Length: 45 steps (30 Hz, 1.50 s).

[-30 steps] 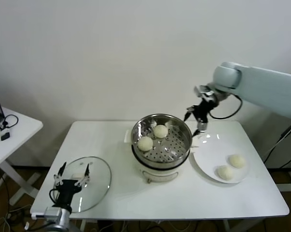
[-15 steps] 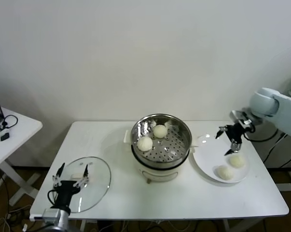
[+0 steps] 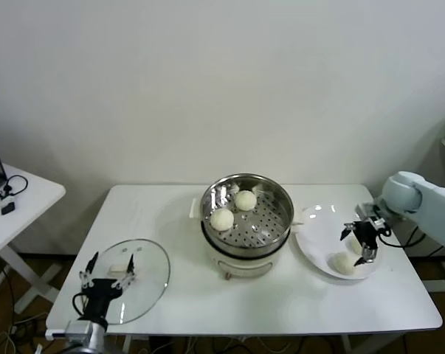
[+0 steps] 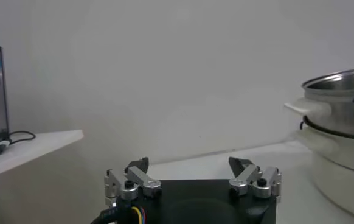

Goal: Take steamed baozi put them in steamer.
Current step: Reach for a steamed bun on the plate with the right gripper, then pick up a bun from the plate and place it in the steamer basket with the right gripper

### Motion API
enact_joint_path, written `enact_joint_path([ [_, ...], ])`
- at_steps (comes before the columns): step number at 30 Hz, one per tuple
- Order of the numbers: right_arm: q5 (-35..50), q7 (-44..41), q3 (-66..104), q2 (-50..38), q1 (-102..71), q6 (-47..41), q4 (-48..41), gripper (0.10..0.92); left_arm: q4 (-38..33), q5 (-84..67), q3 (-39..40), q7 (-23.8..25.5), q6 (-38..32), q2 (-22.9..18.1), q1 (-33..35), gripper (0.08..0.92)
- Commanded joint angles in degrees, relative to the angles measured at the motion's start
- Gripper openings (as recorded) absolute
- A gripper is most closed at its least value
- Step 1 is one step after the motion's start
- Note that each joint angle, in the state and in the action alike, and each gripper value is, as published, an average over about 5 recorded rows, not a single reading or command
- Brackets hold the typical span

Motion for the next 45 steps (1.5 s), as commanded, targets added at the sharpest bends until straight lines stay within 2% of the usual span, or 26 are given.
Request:
enact_joint_path([
  [1,-4.7,0.2,5.5,1.1,-8.5,0.7,-3.6,0.823,0.5,0.1,0.0,-0.1,0.1,0.2,-0.3,0.823],
  [10,-6.0,0.3,6.1,4.1,-8.4,1.1,-7.5,0.823,0.9,0.2,0.0,-0.1,0.0,0.2,-0.1,0.823],
  [25,-6.9,0.4,6.9,6.9,-8.9,0.9,-9.3,0.823,0.9,0.2,0.0,-0.2,0.1,0.2,-0.2,0.823],
  [32,-6.8,0.4,7.0,6.7,-8.7,0.8,-9.0,0.768,1.0,0.2,0.0,-0.2,0.0,0.2,-0.3,0.823],
  [40,-5.6,0.2,6.2,5.1,-6.0,1.2,-6.3,0.719,1.0,0.2,0.0,-0.2,0.0,0.2,-0.4,0.823],
  [45,-5.2,-1.1,0.2,3.2,5.5,4.8,-0.3,0.713,1.0,0.3,0.1,-0.2,0.1,0.2,-0.4,0.823],
])
